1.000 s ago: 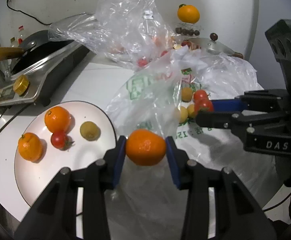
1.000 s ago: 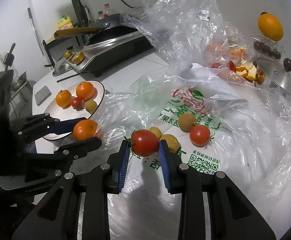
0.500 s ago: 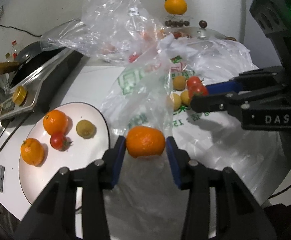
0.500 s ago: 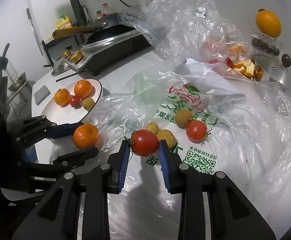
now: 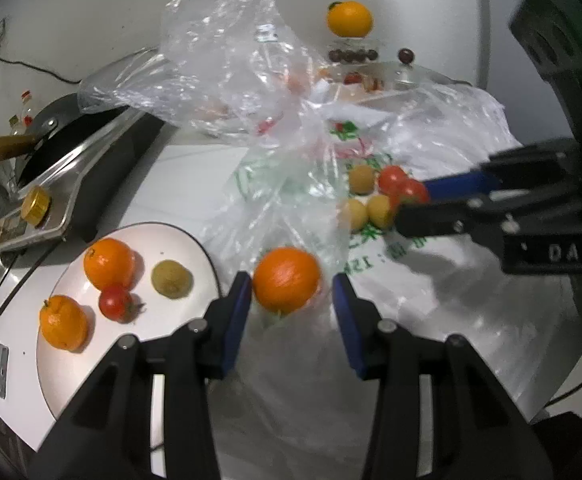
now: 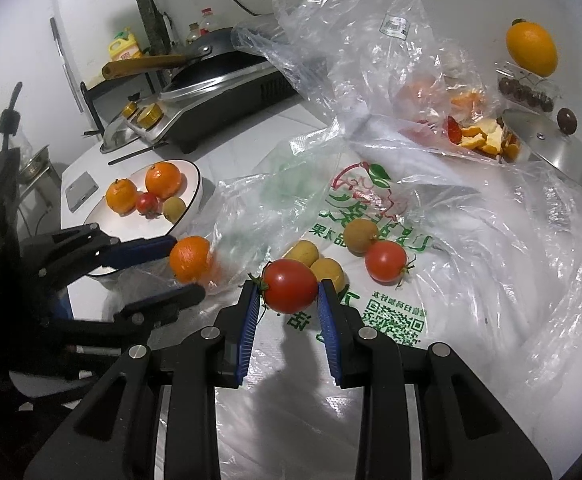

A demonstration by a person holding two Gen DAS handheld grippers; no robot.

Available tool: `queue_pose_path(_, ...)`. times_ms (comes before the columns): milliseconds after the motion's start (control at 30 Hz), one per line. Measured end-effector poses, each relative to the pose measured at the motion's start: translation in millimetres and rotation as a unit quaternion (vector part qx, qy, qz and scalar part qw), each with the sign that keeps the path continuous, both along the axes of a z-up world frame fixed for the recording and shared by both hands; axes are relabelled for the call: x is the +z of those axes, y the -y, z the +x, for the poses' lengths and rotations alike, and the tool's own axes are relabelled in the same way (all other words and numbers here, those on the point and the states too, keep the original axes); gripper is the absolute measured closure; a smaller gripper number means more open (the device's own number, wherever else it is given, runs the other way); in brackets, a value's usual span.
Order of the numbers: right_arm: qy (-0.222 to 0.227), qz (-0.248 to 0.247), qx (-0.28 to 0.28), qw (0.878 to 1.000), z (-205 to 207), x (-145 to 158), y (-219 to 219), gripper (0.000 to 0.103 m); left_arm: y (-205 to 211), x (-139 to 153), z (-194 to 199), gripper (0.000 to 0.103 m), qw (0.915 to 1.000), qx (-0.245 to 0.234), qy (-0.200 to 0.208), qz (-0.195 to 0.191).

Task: Organize fruits
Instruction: 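Carry the mandarin and cherry tomato over the white plate with both grippers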

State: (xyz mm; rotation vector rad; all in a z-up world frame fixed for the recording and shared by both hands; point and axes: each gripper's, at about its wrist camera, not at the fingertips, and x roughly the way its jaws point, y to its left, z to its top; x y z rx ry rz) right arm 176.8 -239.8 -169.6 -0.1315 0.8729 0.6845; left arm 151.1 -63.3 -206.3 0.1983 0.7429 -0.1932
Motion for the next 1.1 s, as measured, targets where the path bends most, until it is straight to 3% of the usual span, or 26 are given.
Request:
queue_pose_path(200, -0.002, 0.002, -0.002, 1.000, 1.6, -1.0, 0.7, 0.071, -17.4, 9.0, 8.8, 0.059, 0.9987, 0.026, -0.004, -0.043)
queue_pose_path(433, -0.003, 0.003, -0.005, 1.000, 3.8, -1.8, 2.7, 0.071, -30.0, 17.6, 14.0, 0.059, 0.9978, 0.057, 0.009, -0.031)
queue_pose_path(800, -0.003, 0.005, -0.006, 1.000, 4.3, -2.3, 4.4, 0.071, -10.0, 13.3, 16.3, 0.059, 0.9996, 0.023, 0.010, -0.016)
queue_pose_path(1100, -0.001, 0.007, -0.014, 1.000, 3.3, -1.2, 11.9, 0.071, 2.5, -0.1, 25.9, 0.058, 0.9976, -0.010, -0.029, -0.062)
